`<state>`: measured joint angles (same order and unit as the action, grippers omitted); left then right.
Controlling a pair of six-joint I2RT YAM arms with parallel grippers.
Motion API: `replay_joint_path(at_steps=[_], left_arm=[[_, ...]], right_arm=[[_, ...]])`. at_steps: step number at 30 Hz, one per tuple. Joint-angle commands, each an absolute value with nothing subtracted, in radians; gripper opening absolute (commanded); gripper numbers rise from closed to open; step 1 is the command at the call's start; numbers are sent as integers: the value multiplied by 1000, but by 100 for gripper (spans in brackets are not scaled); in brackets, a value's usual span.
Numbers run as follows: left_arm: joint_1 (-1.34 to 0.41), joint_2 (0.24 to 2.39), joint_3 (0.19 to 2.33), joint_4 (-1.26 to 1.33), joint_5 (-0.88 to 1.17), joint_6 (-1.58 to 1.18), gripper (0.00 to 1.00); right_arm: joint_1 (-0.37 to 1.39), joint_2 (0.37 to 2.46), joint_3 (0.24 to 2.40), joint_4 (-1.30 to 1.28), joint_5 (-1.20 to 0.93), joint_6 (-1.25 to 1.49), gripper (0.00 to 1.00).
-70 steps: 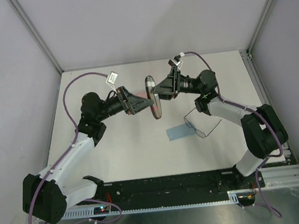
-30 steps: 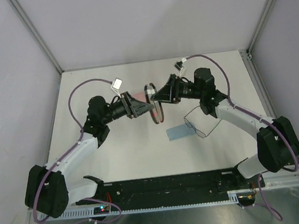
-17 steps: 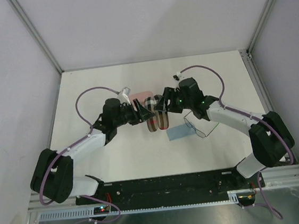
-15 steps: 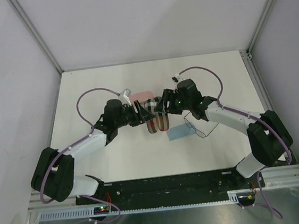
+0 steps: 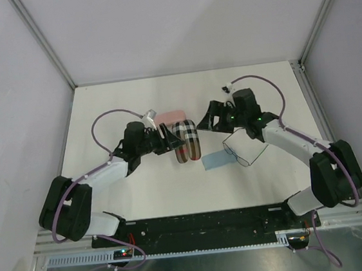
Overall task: Organize the sunglasses
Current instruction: Pass from the left arm to the right
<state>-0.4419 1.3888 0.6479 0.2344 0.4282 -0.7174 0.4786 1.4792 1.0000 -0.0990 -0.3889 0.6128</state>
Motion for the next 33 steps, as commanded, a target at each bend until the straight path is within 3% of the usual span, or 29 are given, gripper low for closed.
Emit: replay_joint_path(at_steps=[1, 10, 19, 25, 28, 30, 32, 33], left_arm=[[-429, 1296, 634, 366, 548, -738, 28], [-422, 1255, 646, 637, 847, -930, 30], [-437, 1196, 690, 755, 940, -1026, 32], [-440, 1186, 692, 775, 948, -1048, 32], [-439, 1187, 690, 780, 949, -1052, 33], [-437, 1190, 687, 781, 948, -1052, 46], [-426, 1185, 677, 782, 944, -1052, 78], [-416, 1172, 661, 781, 934, -1051, 89]], right_arm=[[395, 1385, 936, -40, -590, 575, 85], [296, 1200, 760, 266, -870, 688, 73], [368, 1156, 697, 730, -1020, 998, 63], [423, 1194, 695, 928, -1045, 1117, 41], [446, 1208, 695, 1004, -1044, 1163, 18], [455, 1213, 696, 1033, -1036, 1184, 5], [457, 1217, 696, 1033, -1021, 1188, 1], [456, 1219, 696, 1014, -1013, 1180, 1]])
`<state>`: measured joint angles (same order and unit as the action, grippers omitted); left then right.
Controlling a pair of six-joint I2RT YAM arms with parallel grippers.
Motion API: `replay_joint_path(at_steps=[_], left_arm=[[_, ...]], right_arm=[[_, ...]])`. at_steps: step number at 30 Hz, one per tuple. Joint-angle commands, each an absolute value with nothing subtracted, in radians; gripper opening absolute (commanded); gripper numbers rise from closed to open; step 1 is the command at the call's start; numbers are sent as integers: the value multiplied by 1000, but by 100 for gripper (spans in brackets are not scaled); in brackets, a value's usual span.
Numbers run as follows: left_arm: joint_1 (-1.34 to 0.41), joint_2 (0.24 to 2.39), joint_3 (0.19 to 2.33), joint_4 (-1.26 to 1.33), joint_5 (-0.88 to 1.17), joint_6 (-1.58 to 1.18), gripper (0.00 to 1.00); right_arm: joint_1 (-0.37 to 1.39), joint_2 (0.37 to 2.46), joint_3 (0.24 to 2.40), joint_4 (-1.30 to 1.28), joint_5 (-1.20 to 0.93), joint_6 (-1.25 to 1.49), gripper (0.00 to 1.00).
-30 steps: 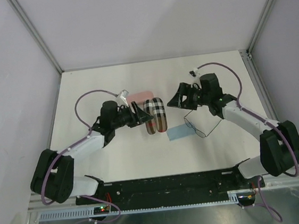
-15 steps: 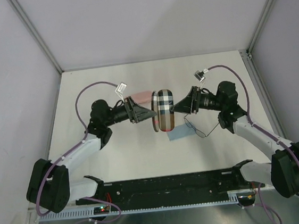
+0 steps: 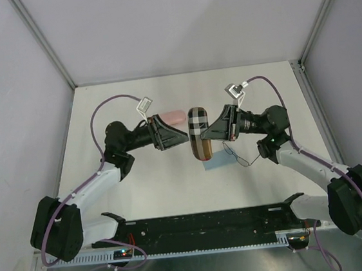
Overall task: Organize the sunglasses
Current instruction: Pass from the left arm to the right, then place the opened sunglasses case at the center of the board.
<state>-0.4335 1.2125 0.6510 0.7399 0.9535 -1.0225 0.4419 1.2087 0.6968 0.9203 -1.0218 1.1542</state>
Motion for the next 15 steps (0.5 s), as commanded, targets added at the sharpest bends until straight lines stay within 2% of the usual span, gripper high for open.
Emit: replay_joint_path(at_steps=[1, 4, 10, 15], left_arm=[[-397, 1156, 644, 780, 918, -1045, 94], [-330, 1079, 573, 696, 877, -997, 99], [-234, 1006, 528, 256, 729, -770, 100], [-217, 993, 465, 173, 593, -722, 100]], right_arm=[[455, 1224, 696, 992, -1001, 1171, 0], [453, 1237, 697, 845, -953, 1088, 0], [498, 1323, 703, 545, -724, 925, 0], [596, 1507, 787, 456, -580, 902, 0]])
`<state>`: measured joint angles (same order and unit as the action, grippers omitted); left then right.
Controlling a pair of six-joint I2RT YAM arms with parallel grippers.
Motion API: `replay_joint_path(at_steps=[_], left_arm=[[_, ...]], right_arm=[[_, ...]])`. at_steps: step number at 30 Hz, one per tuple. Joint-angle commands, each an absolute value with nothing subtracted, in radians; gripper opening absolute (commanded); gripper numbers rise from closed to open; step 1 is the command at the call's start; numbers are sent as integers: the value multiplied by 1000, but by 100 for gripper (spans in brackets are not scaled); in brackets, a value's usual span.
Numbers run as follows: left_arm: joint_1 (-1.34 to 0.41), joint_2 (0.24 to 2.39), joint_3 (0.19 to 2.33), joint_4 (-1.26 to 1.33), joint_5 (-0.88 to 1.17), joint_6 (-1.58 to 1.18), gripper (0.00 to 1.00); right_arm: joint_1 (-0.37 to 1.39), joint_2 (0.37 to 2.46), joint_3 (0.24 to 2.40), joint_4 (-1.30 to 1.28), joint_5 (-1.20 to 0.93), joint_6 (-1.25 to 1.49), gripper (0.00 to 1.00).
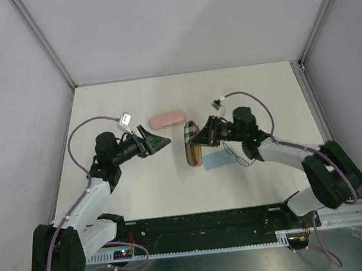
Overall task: Organize the sunglasses
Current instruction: Place the opened sunglasses case at the center of the board.
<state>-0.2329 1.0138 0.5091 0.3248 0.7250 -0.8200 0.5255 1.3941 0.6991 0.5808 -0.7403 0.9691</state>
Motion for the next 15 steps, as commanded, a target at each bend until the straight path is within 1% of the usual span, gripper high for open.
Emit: replay_joint_path(at_steps=[1, 5, 9, 15], left_arm=[[-215, 990, 456, 169, 572, -724, 100], [-212, 972, 423, 153, 462, -730, 100], [-212, 961, 392, 154, 410, -728, 100], [-211, 993, 383, 158, 399, -723, 100]], right_arm=[[616, 1550, 810, 434, -553, 897, 0], [677, 1680, 909, 338, -465, 866, 0], [722, 1769, 1002, 239, -387, 843, 0], [730, 1844, 1048, 276, -344, 884, 1]])
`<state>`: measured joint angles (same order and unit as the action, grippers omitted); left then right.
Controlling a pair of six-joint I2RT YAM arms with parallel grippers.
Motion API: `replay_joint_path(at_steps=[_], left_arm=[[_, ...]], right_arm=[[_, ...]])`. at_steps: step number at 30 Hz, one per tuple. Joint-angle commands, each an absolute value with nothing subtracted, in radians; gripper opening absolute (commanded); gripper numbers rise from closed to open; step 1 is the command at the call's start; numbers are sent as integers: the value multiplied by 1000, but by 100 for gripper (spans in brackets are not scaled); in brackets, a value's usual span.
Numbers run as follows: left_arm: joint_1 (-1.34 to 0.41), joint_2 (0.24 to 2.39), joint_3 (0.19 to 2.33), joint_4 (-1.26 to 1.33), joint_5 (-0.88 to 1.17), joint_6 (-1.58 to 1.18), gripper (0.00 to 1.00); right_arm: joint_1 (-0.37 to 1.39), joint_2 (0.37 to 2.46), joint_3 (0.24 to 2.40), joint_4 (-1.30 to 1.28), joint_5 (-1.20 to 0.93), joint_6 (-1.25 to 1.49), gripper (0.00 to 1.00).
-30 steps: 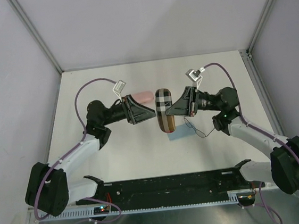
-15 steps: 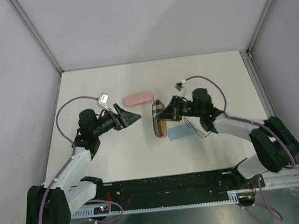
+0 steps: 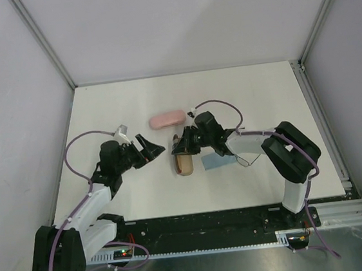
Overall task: Organize the sunglasses
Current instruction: Place the opened sunglasses case at the center of the board, then move the sunglasses to the center of the board.
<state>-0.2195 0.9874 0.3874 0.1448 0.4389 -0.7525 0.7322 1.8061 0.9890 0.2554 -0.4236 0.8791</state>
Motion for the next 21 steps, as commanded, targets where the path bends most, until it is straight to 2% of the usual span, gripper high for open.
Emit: replay_joint_path(at_steps=[1, 6, 7, 10, 12, 18, 21], left_arm=[[-212, 997, 382, 158, 399, -723, 100], [-211, 998, 379, 155, 383, -726, 100], [-212, 994, 377, 150, 366, -731, 100], [-212, 980, 367, 144, 338, -737, 100], [-212, 977, 365, 144, 342, -738, 100], [-213, 1012, 389, 146, 394, -695, 100], [-226, 1033, 402, 148, 410, -680, 99]], right_arm=[[725, 1859, 1059, 279, -332, 891, 1], [696, 1923, 1101, 379, -309, 979, 2], [689, 1937, 1107, 401, -313, 997, 6], [670, 1963, 1130, 435, -333, 1023, 32], [659, 1956, 1137, 427, -347, 1015, 42], [628, 1840, 1138, 254, -341, 886, 52], [617, 1761, 1138, 124, -311, 776, 54]])
